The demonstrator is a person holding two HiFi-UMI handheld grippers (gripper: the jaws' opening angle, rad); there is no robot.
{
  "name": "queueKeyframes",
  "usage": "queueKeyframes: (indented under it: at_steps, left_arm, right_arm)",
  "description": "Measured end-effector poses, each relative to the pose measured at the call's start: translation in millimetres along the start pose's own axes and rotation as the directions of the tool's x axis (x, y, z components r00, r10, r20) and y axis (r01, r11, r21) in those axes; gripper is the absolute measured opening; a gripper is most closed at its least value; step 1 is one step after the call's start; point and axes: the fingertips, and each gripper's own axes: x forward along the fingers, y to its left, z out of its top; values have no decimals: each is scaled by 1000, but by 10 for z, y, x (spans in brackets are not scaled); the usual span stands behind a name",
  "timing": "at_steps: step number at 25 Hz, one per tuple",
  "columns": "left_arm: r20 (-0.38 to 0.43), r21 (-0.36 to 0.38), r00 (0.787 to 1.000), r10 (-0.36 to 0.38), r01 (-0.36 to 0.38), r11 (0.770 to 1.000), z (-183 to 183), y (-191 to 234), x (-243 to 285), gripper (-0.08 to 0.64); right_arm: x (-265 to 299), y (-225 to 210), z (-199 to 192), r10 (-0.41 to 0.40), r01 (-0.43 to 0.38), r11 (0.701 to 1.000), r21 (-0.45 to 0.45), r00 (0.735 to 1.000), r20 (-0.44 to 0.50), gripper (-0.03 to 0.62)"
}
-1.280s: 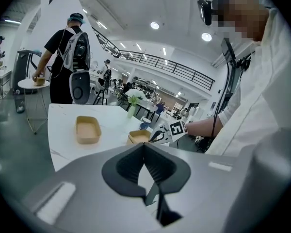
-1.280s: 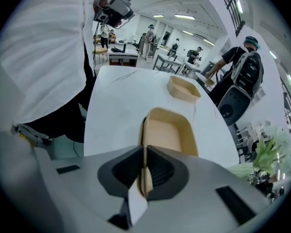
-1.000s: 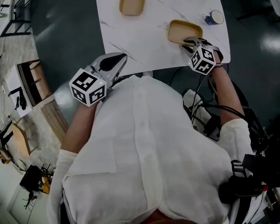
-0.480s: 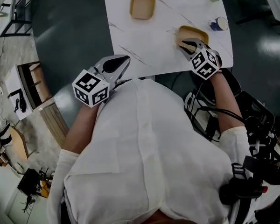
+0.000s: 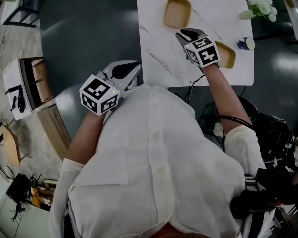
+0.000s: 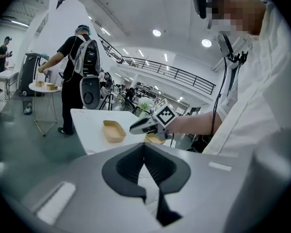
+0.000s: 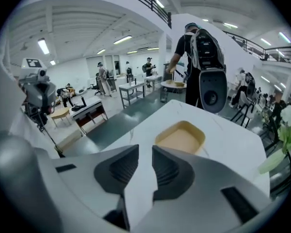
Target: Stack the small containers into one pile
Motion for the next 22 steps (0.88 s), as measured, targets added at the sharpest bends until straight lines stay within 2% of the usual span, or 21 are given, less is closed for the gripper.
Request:
queueKeyframes:
  at_steps: [6, 11, 16, 22]
  left_arm:
    - [-3, -24, 1000, 19, -19, 1000, -119, 326, -386, 8]
    - [0, -54, 1000, 32, -32, 998, -214, 572, -688, 8]
    - [-1, -88, 999, 39, -39, 995, -344, 743, -886, 8]
    - [10, -127, 999, 52, -50, 991, -432, 922, -1082, 8]
  right_arm:
    - [512, -127, 301, -56, 57, 991, 124, 998, -14, 82]
    - [789, -302, 426, -111, 117, 970, 214, 993, -39, 82]
    - [1020, -536, 390, -168, 185, 924, 335, 983, -80, 83]
    - [1256, -750, 294, -233, 268, 854, 446, 963, -133, 83]
